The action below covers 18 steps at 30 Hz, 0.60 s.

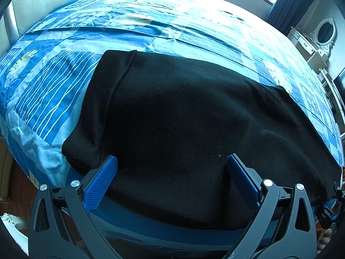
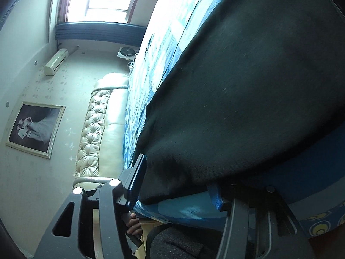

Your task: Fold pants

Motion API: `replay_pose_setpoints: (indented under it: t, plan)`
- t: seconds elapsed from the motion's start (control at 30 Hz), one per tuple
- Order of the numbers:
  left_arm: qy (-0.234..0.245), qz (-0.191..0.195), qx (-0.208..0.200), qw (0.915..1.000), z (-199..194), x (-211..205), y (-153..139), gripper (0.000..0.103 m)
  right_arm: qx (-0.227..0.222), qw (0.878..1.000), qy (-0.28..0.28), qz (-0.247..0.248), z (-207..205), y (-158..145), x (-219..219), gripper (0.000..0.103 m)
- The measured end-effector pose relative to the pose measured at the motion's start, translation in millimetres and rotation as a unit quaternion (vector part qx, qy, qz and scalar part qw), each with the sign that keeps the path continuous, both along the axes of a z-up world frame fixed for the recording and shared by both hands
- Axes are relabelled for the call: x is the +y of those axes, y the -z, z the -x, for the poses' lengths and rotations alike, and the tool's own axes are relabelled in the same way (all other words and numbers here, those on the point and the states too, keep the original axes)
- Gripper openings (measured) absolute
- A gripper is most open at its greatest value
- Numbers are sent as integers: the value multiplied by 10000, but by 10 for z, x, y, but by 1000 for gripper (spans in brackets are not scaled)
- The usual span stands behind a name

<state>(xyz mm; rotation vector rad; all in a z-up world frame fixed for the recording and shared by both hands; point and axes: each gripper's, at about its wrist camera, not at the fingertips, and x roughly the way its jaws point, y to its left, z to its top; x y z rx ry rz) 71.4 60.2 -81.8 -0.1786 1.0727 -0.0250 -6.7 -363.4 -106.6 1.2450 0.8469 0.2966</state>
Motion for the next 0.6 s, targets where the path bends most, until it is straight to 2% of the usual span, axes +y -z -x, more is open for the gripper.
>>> replay_pose_setpoints:
  t: [0.17,0.23,0.3,0.33,0.37,0.6]
  plan:
    - [7,-16,-4,10000,4,-1,5,101,17,9991,-422,50,-82,8,280,53]
    - [6,-15,-4,10000,4,0,4,101,59,9982,-561,208,-82,6,355,46]
    - [5,-13,-3,10000,5,0,5,101,206,9970,-690,279,-81,40,411,18]
    - [7,-16,-4,10000,5,0,5,101,315,9963,-727,328,-71,81,418,10]
    - [9,-19,-4,10000,4,0,6,101,372,9961,-736,324,-43,126,420,7]
    - [10,-47,-29,10000,13,-7,4,101,464,9943,-938,220,12,168,480,9]
